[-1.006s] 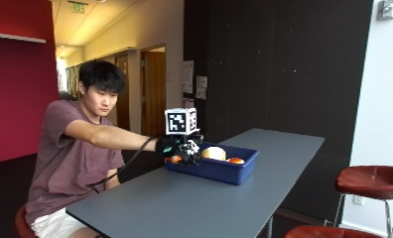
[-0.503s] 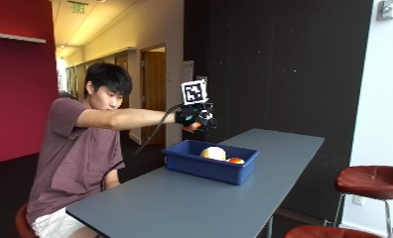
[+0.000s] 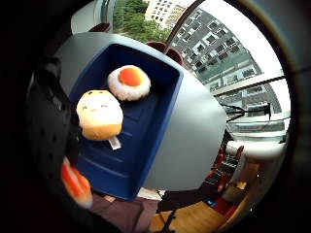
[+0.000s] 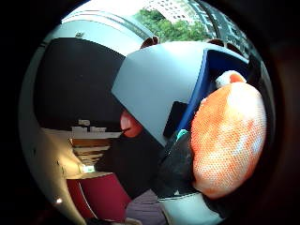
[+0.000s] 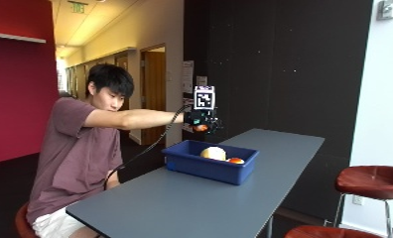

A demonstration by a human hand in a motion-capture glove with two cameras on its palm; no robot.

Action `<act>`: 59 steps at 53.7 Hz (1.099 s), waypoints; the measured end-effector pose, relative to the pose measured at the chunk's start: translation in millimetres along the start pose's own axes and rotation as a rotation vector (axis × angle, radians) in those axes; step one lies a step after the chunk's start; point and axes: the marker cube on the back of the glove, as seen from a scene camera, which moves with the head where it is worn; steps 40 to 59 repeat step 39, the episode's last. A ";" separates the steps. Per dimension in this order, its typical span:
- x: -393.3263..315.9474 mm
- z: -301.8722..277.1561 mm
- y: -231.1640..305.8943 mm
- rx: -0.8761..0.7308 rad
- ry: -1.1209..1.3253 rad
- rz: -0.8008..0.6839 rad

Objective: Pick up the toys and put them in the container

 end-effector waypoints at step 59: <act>-5.1 19.8 -4.2 -0.100 0.052 -0.038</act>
